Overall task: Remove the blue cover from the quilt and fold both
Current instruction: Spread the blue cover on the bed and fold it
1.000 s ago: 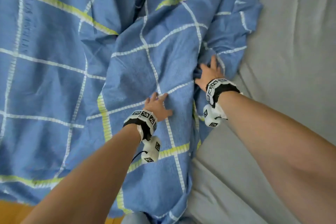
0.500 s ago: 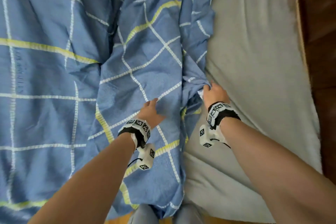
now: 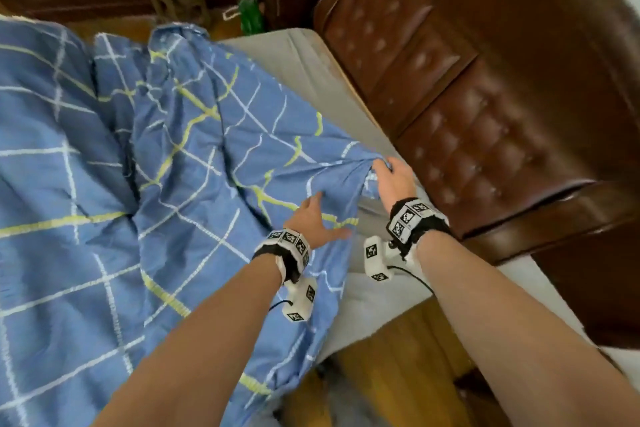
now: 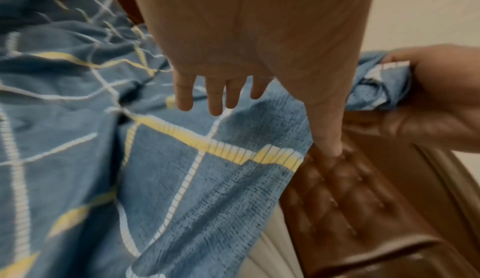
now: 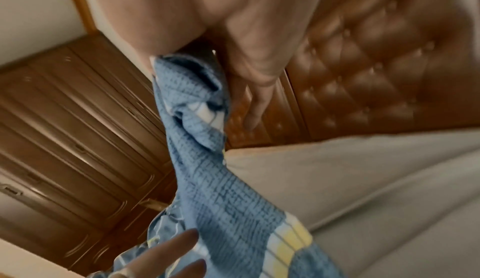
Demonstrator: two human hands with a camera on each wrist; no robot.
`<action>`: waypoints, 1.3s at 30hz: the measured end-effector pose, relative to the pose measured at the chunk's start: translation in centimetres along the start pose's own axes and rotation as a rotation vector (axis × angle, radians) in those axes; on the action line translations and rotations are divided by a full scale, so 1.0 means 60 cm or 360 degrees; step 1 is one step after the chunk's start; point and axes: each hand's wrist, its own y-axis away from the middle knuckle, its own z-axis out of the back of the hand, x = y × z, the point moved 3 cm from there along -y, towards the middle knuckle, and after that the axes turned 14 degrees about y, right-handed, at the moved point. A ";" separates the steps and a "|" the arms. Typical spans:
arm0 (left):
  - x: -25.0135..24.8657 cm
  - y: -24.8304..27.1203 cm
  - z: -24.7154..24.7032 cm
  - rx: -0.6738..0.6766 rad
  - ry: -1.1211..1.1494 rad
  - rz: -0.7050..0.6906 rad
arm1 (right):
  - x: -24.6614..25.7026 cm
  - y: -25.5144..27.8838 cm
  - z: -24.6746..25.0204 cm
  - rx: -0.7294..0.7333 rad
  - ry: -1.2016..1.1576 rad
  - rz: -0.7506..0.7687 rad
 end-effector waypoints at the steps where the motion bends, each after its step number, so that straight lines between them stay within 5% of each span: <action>1: -0.022 0.009 -0.024 0.0037 0.0036 -0.0050 | -0.007 0.012 0.038 -0.0063 0.0064 0.0033; 6: -0.101 0.059 -0.134 -0.0013 0.0131 -0.0214 | -0.059 0.081 0.197 -0.0410 0.0190 0.0085; 15: -0.181 0.139 -0.289 -0.0031 -0.0485 -0.0202 | -0.208 0.157 0.375 -0.0693 0.0347 0.0053; 22: -0.255 0.161 -0.441 0.0080 -0.0647 -0.0137 | -0.421 0.138 0.519 -0.0660 0.0444 -0.0133; 31: -0.346 0.208 -0.711 0.0308 -0.0560 0.0049 | -0.761 0.115 0.671 -0.0267 0.0679 -0.0347; 34: -0.369 0.216 -0.784 0.0435 -0.0772 0.0040 | -0.844 0.124 0.706 -0.0186 0.0743 -0.0511; 39: -0.393 0.197 -0.818 0.0321 -0.0893 -0.0026 | -0.903 0.137 0.737 -0.0203 0.0842 -0.0648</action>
